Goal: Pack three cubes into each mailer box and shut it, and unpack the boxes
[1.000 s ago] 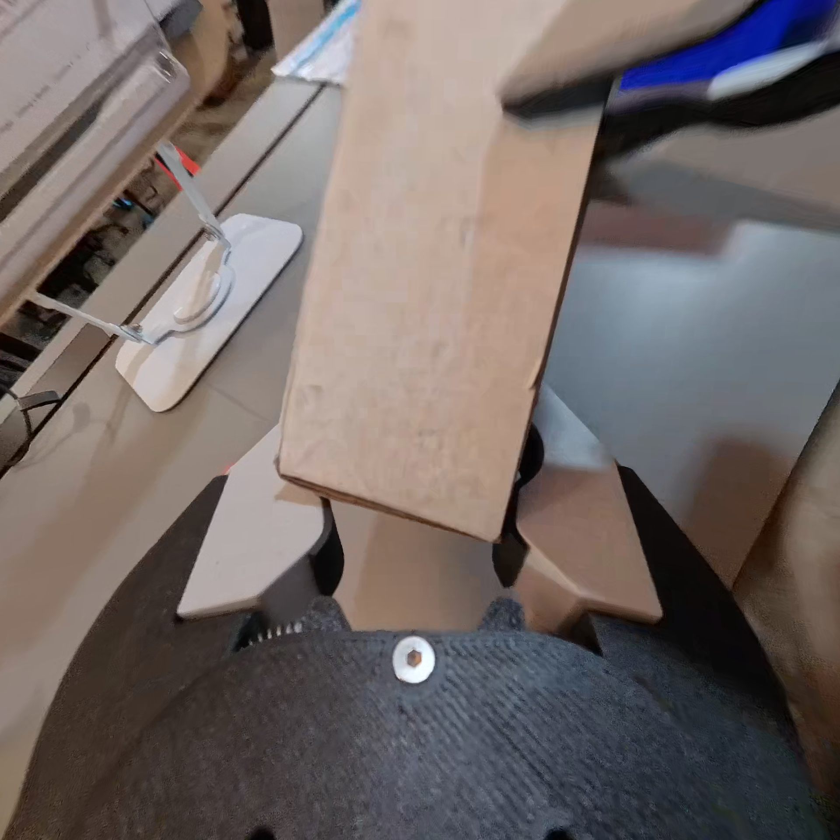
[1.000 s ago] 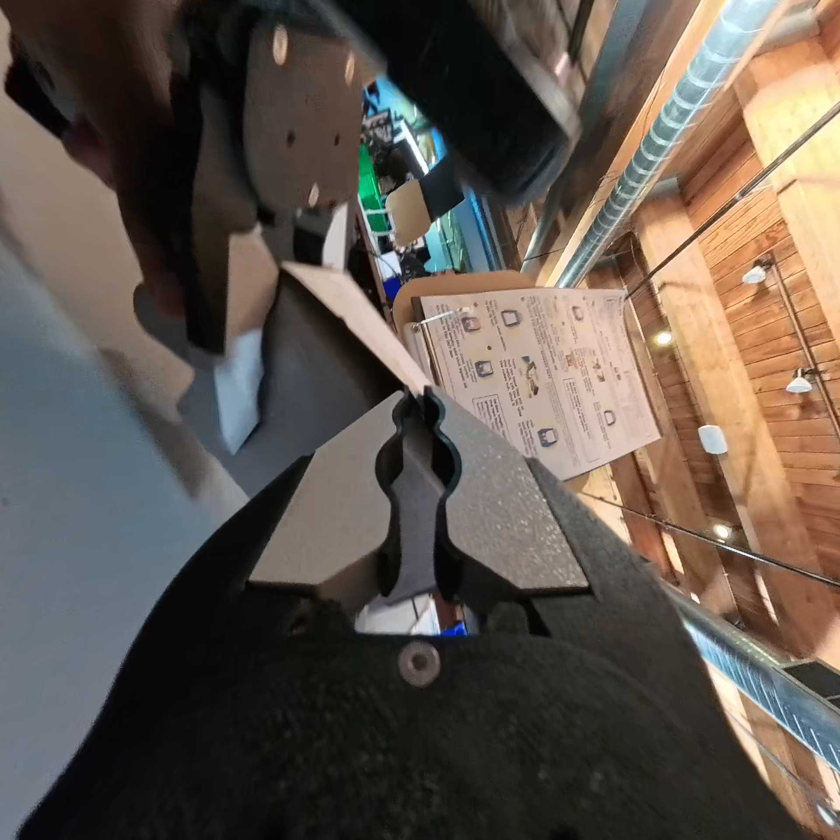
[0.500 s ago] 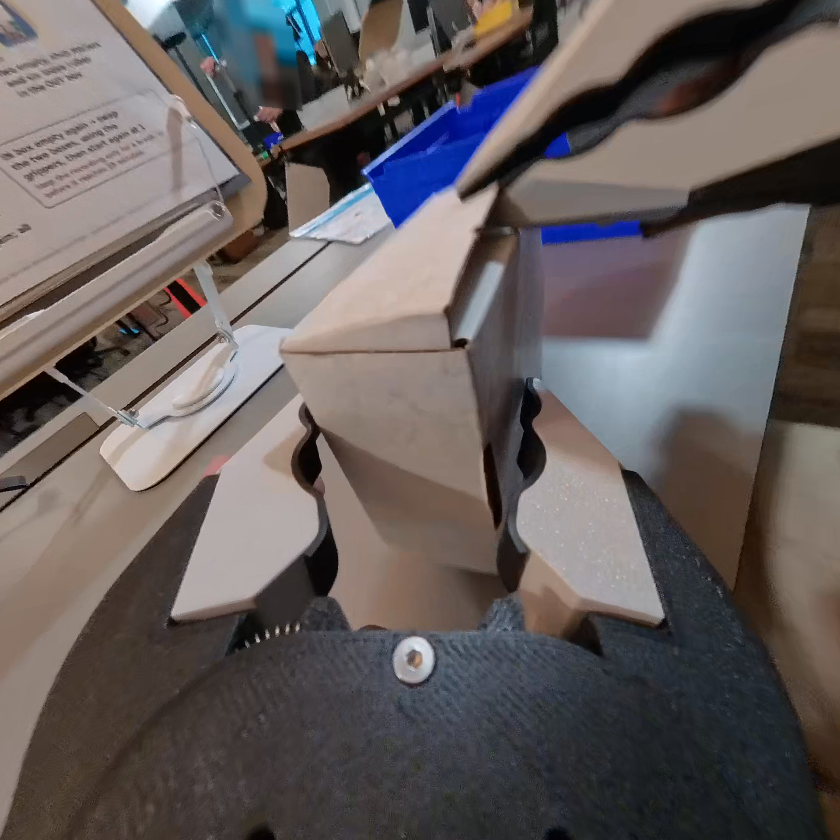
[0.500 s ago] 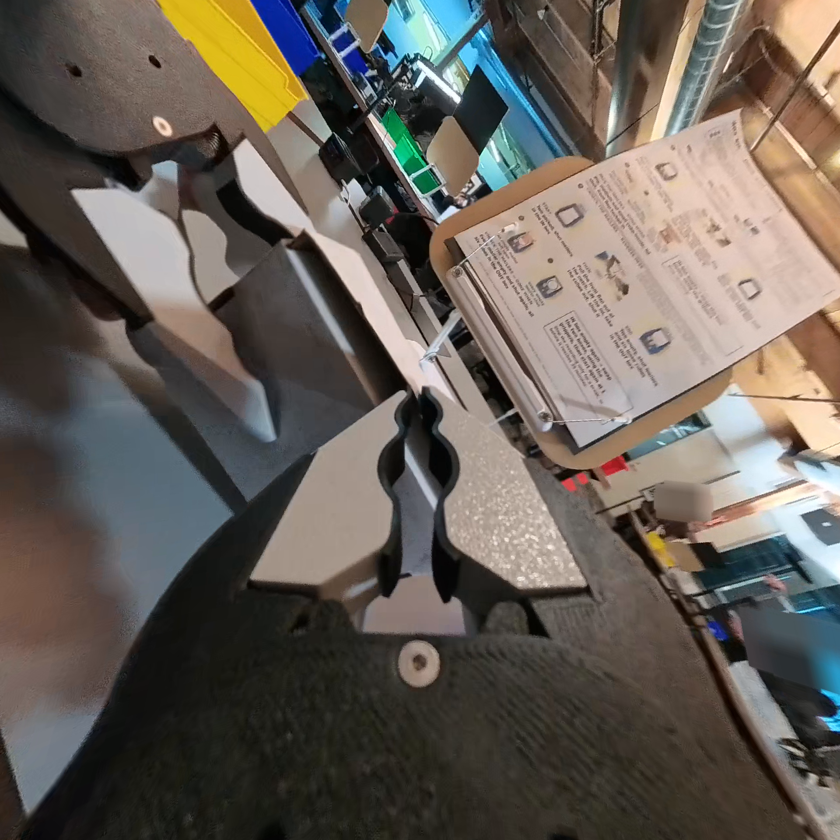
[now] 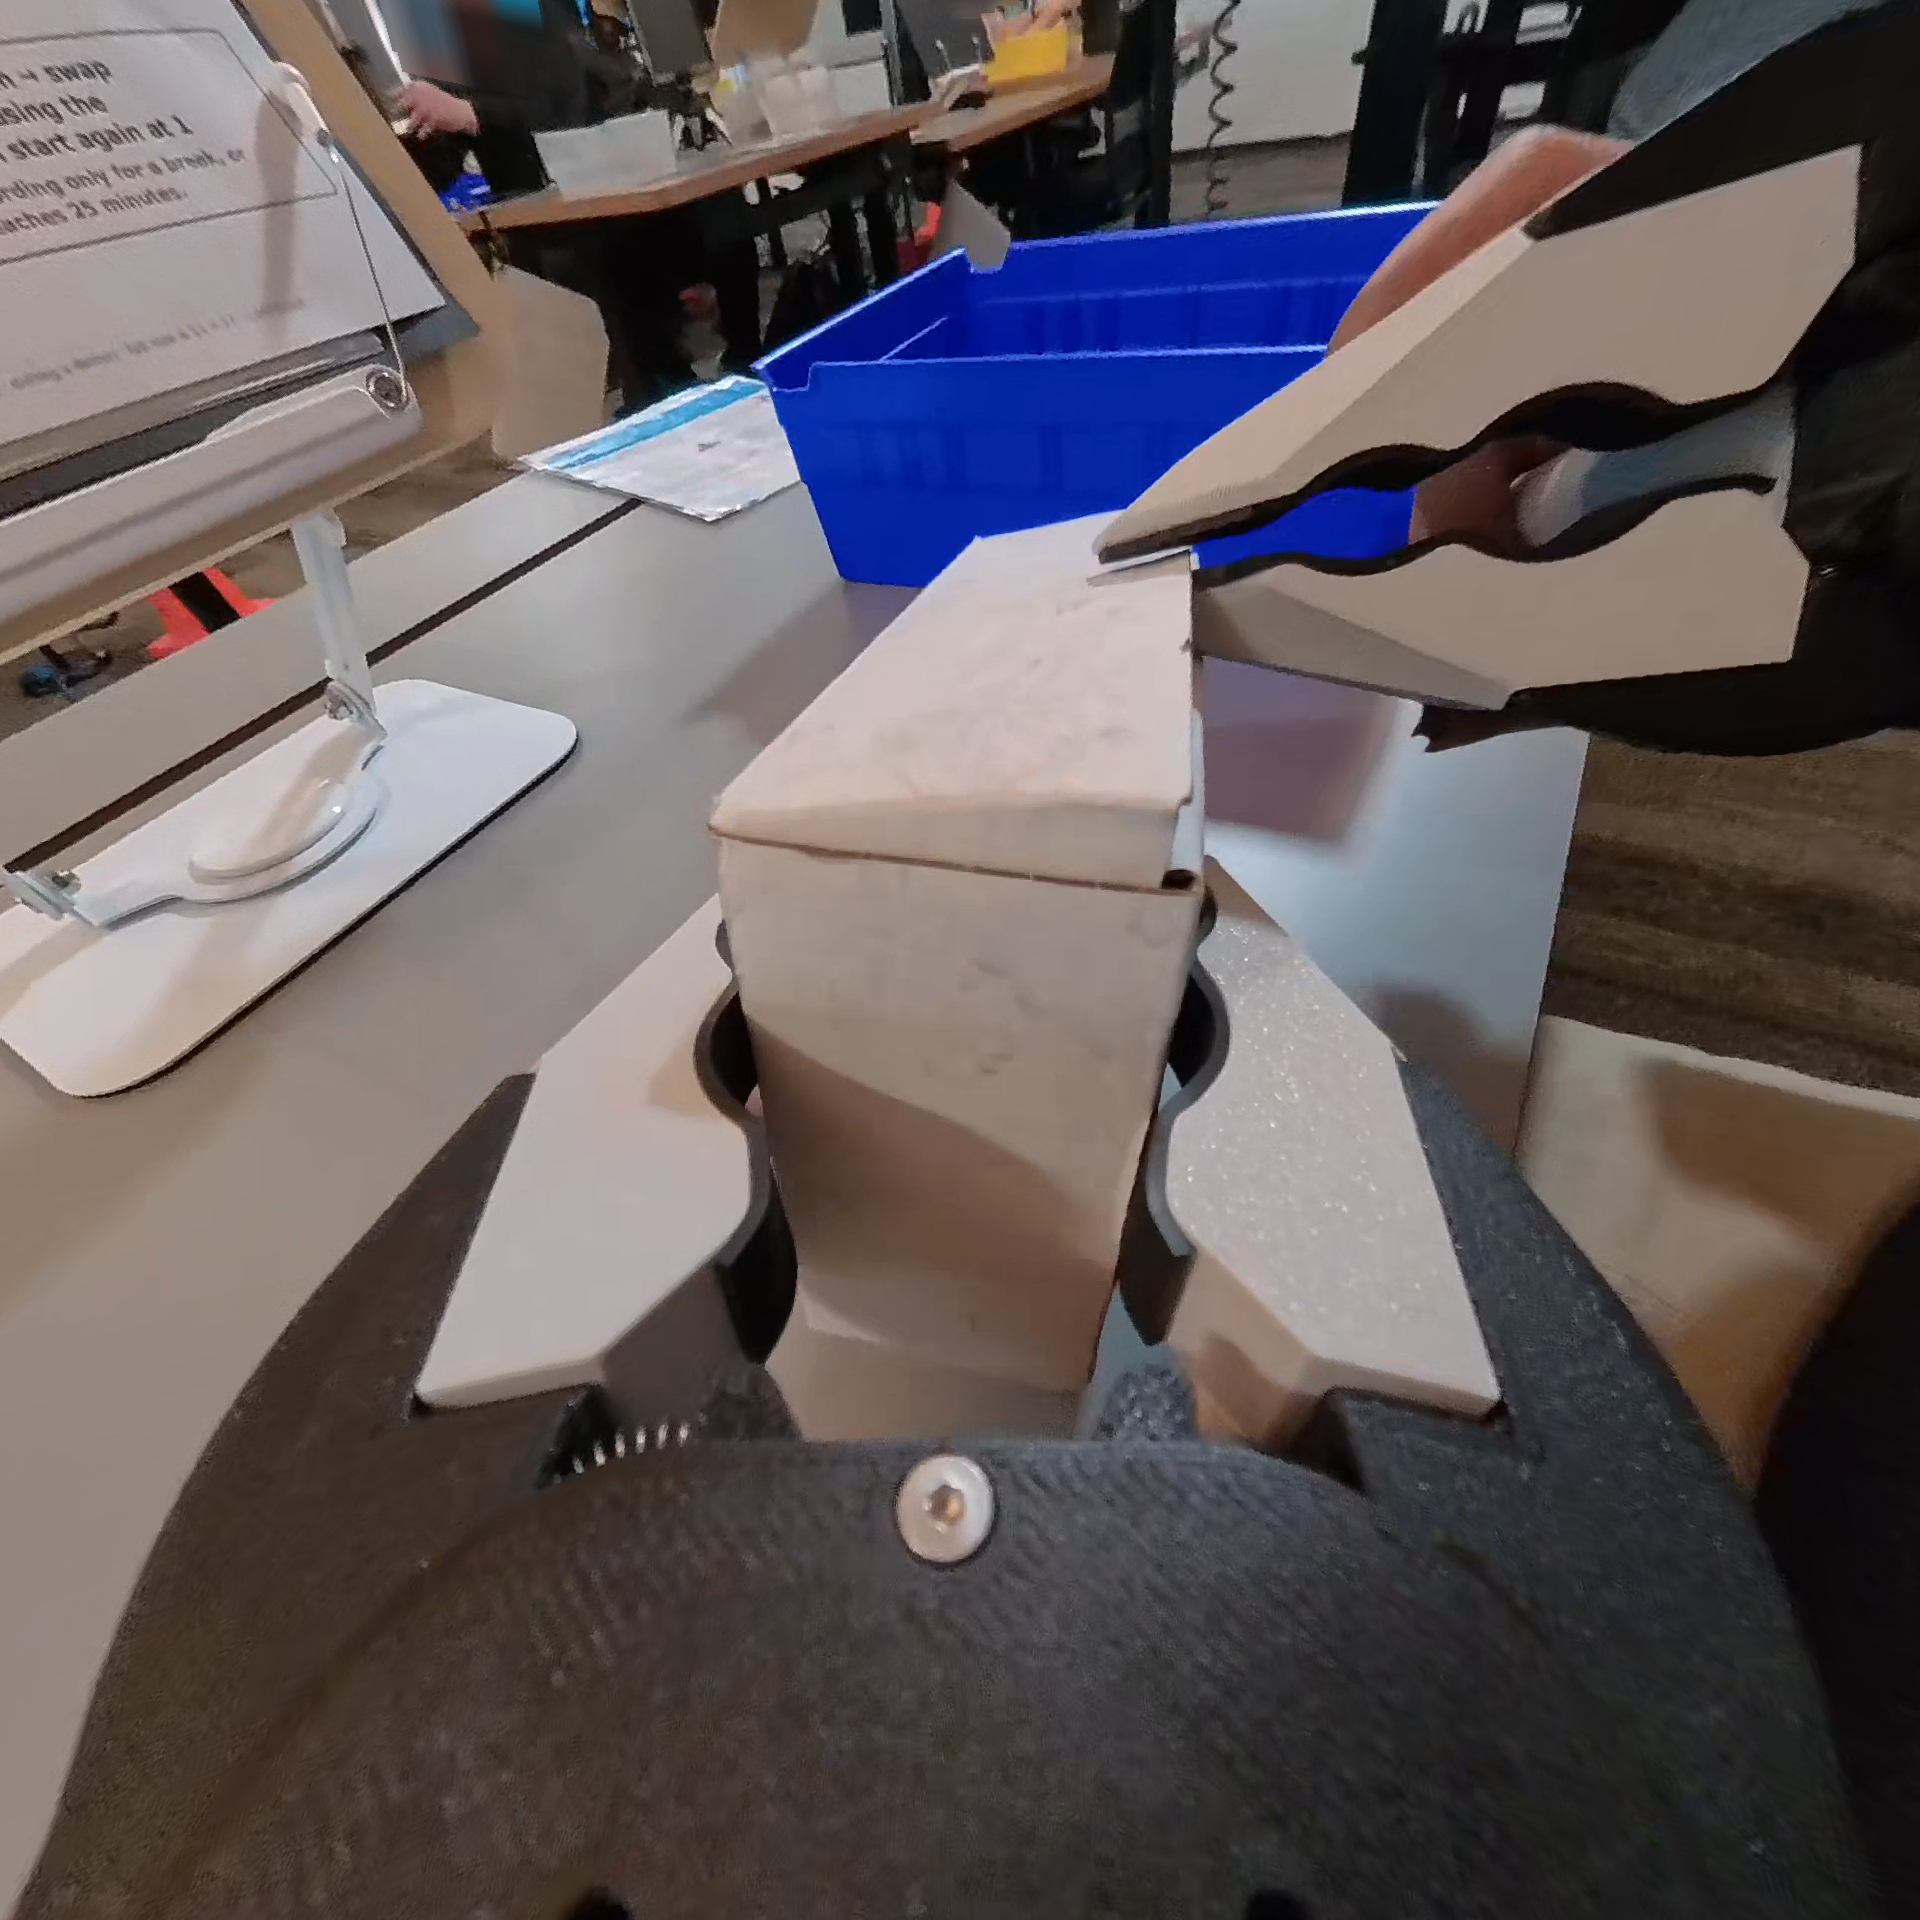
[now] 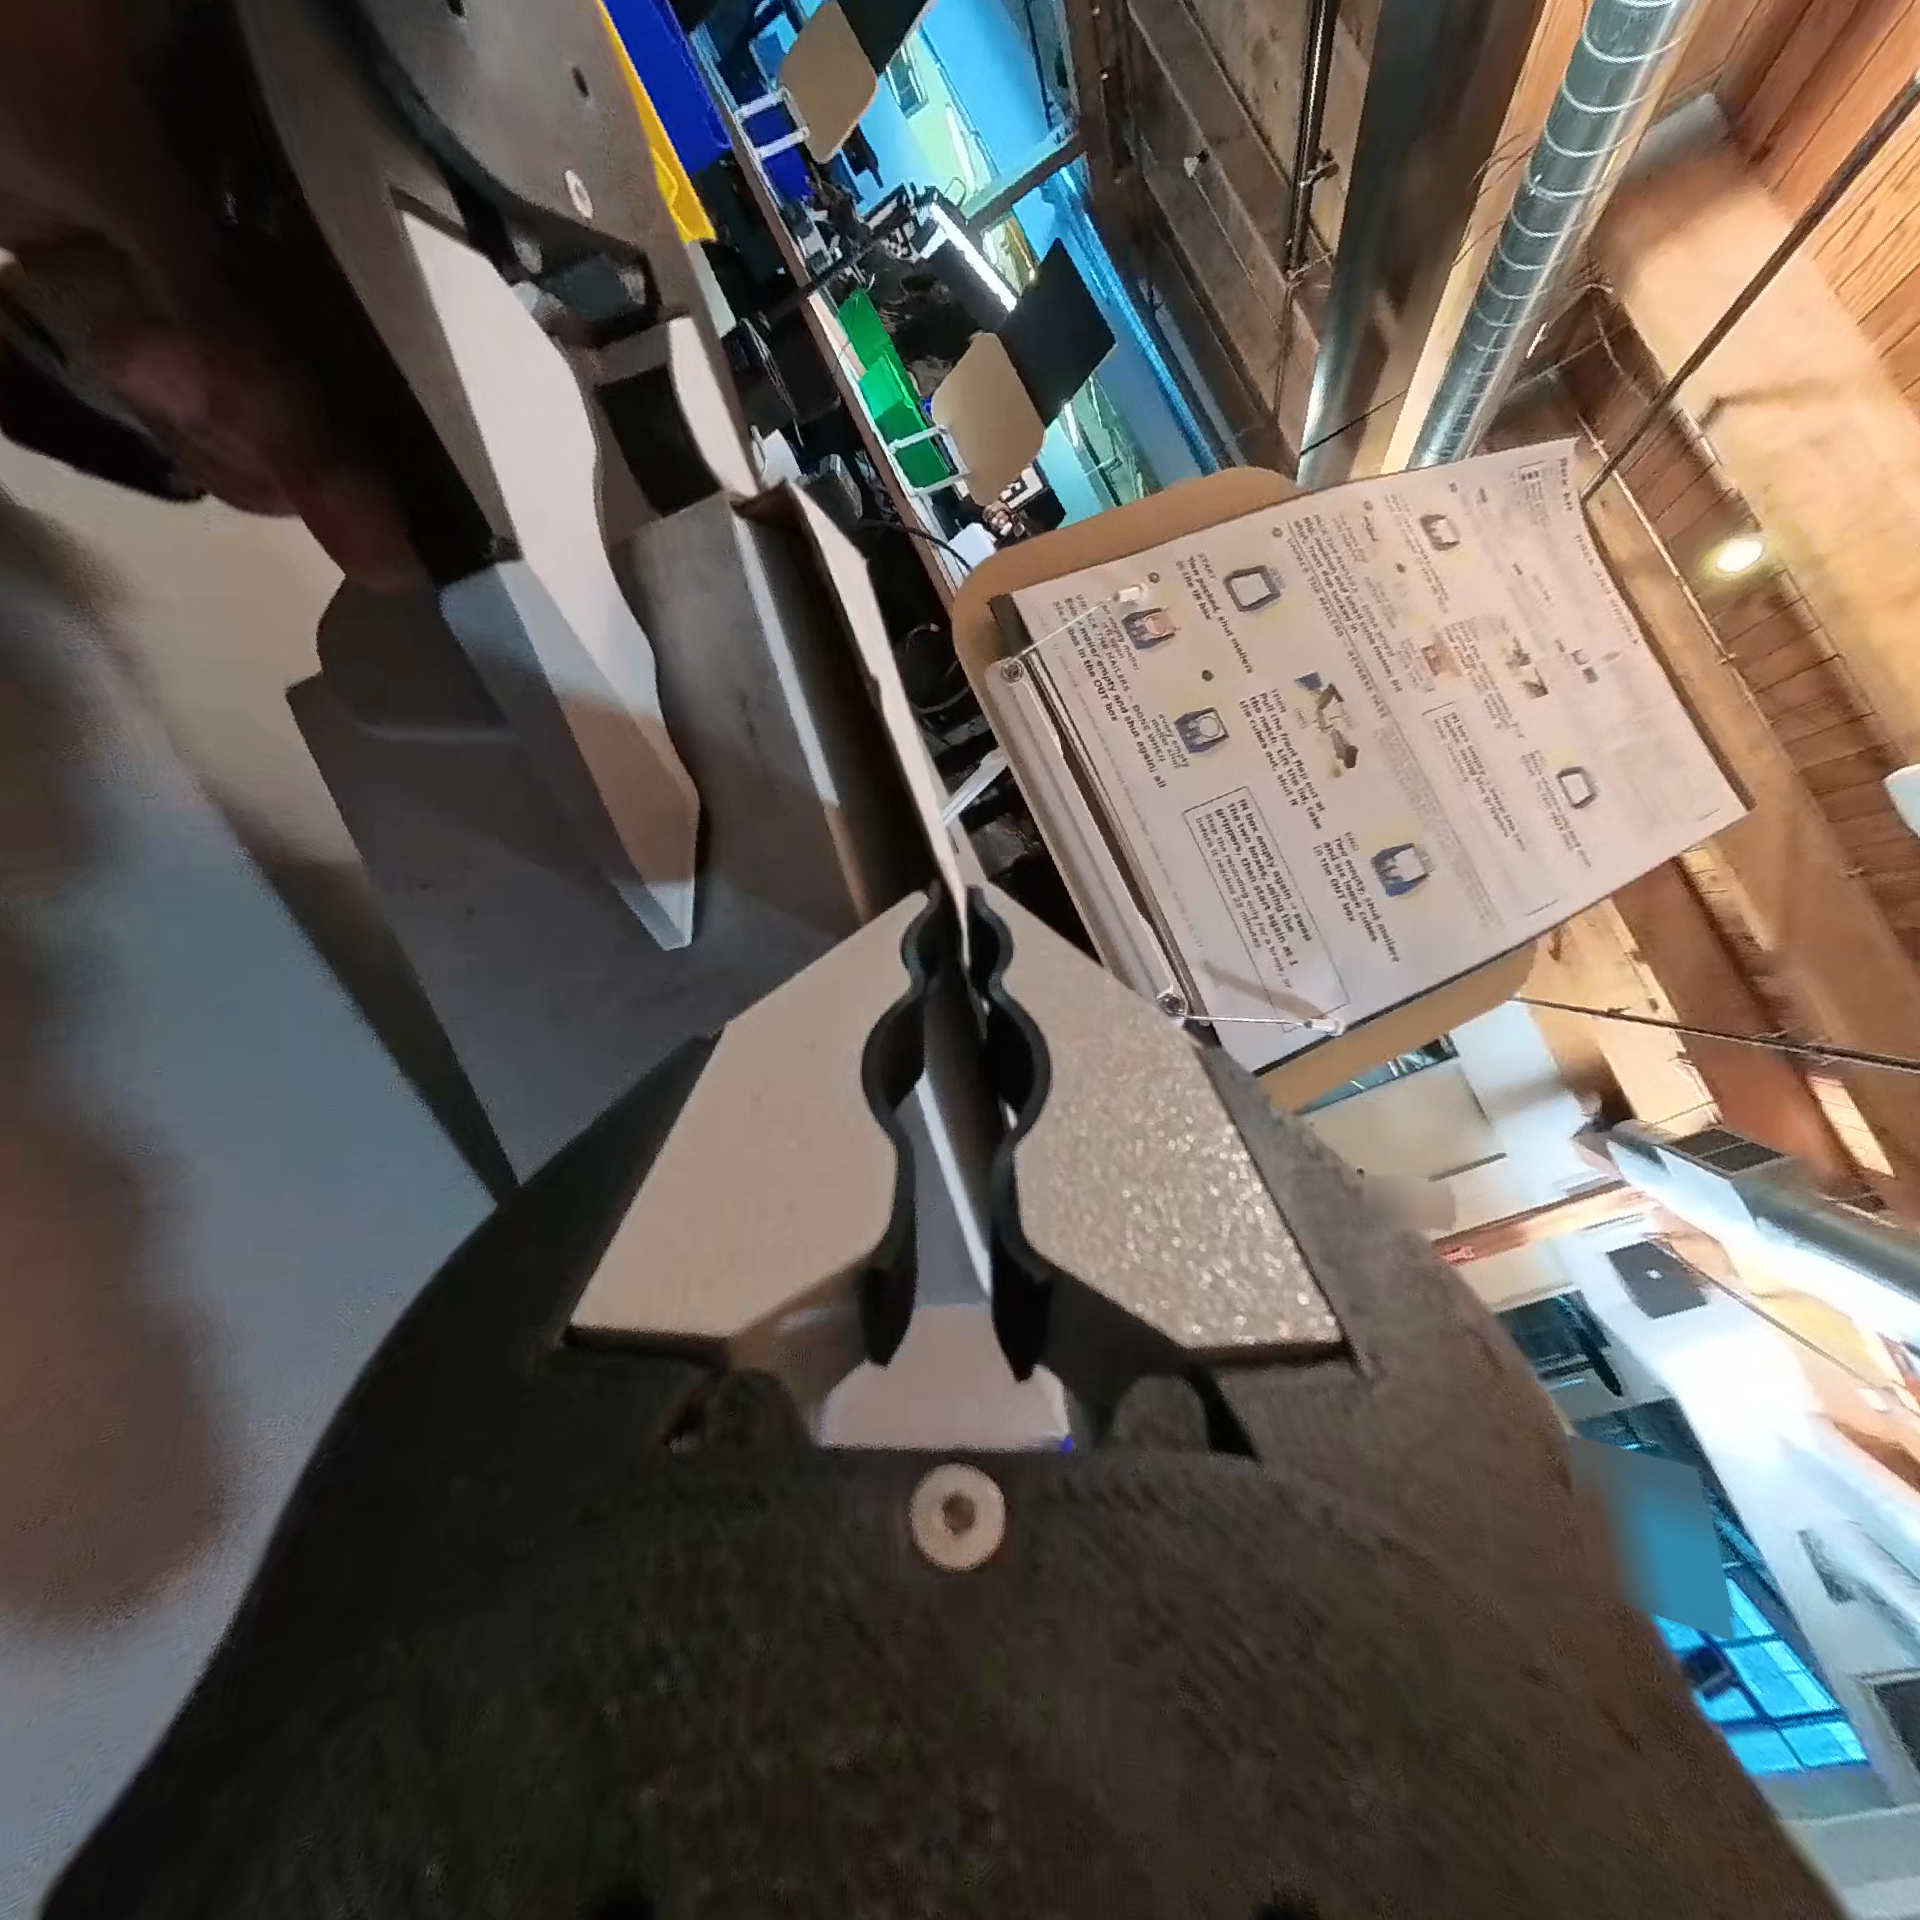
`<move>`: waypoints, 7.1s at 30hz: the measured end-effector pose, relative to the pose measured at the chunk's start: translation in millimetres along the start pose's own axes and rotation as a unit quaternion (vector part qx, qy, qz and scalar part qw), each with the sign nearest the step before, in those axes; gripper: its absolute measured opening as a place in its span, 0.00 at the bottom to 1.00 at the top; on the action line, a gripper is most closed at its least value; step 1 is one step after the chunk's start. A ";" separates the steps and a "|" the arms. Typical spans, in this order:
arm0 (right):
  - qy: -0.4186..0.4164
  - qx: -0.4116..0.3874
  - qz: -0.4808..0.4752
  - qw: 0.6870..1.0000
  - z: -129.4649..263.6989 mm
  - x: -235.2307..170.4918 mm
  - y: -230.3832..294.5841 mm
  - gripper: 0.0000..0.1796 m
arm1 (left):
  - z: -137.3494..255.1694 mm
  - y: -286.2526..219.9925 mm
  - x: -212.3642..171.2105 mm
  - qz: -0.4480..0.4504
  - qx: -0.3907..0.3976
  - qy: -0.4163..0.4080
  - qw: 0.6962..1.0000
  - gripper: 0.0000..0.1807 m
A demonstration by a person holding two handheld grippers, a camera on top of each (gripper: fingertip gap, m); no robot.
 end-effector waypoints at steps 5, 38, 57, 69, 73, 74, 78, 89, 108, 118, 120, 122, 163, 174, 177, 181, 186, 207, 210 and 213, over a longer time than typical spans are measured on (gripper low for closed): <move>0.002 -0.005 0.006 1.000 1.4 -0.1 -1.4 0.03 | 0.5 -0.6 0.8 -0.010 0.008 0.006 1.000 0.43; -0.066 0.020 -0.201 0.977 18.1 9.0 -32.0 0.05 | -2.0 -13.9 -7.2 -0.246 0.063 -0.004 0.967 0.44; -0.009 -0.001 -0.042 0.999 7.7 3.4 -5.5 0.03 | 23.3 1.8 12.0 -0.179 0.103 -0.138 0.969 0.21; -0.050 0.075 -0.160 0.983 -3.4 2.1 10.4 0.22 | 23.5 18.3 18.8 -0.129 0.162 -0.135 0.969 0.11; -0.052 0.063 -0.283 0.956 -6.9 -13.7 -1.4 0.24 | 23.8 13.5 20.7 -0.135 0.162 -0.141 0.967 0.11; -0.062 0.053 -0.313 0.946 -6.7 -14.9 -5.2 0.22 | 23.9 11.8 21.3 -0.137 0.160 -0.143 0.967 0.11; -0.064 0.049 -0.385 0.919 -11.0 -21.1 -7.1 0.18 | 23.1 7.4 22.0 -0.139 0.154 -0.146 0.967 0.11; -0.020 0.110 -0.449 0.887 -9.9 -24.4 0.9 0.15 | 25.1 16.7 28.5 -0.068 0.163 -0.154 0.972 0.11; -0.012 0.164 -0.331 0.929 35.6 -6.9 30.6 0.17 | 26.9 12.1 41.1 -0.037 0.162 -0.173 0.971 0.12; 0.108 0.184 -0.357 0.910 23.2 -44.0 56.0 0.15 | 29.3 13.6 51.5 -0.046 0.163 -0.186 0.968 0.13; 0.108 0.187 -0.370 0.904 24.2 -44.8 54.7 0.13 | 26.2 22.7 55.7 -0.039 0.173 -0.180 0.967 0.14; 0.109 0.191 -0.371 0.902 25.6 -45.5 53.9 0.11 | 20.6 35.3 60.0 -0.029 0.185 -0.166 0.968 0.16; 0.156 0.302 -0.553 0.761 -47.9 -37.5 8.5 0.28 | 23.6 88.3 8.4 0.248 0.147 -0.079 0.954 0.33; 0.201 0.347 -0.542 0.738 -67.2 -30.0 24.6 0.39 | 23.4 88.9 5.6 0.242 0.140 -0.103 0.955 0.31; 0.212 0.340 -0.519 0.755 -68.5 -28.0 22.6 0.40 | 23.2 89.2 5.6 0.242 0.139 -0.106 0.954 0.30; 0.211 0.311 -0.508 0.775 -66.8 -32.0 5.5 0.31 | 23.9 87.7 6.7 0.232 0.139 -0.110 0.957 0.30; 0.244 0.350 -0.503 0.752 -64.9 -34.5 26.9 0.34 | 23.7 85.2 8.3 0.220 0.139 -0.115 0.959 0.29; 0.254 0.038 -0.539 0.802 94.5 -117.8 -148.1 0.22 | 24.8 83.6 10.2 0.206 0.141 -0.126 0.960 0.30; 0.337 -0.030 -0.560 0.756 143.1 -183.9 -147.1 0.22 | 24.4 83.3 10.5 0.209 0.141 -0.127 0.959 0.30; 0.350 -0.016 -0.613 0.708 151.5 -230.1 -109.6 0.23 | 23.9 83.4 10.2 0.210 0.143 -0.127 0.959 0.29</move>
Point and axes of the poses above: each gripper's, where its closed fingertips meet, z back along the fingers, x out of its top, y = z × x across the jaws, the point moved 5 cm from there along z, back along the fingers, and after that the axes turned 13 degrees about x, right-handed, at the moved point
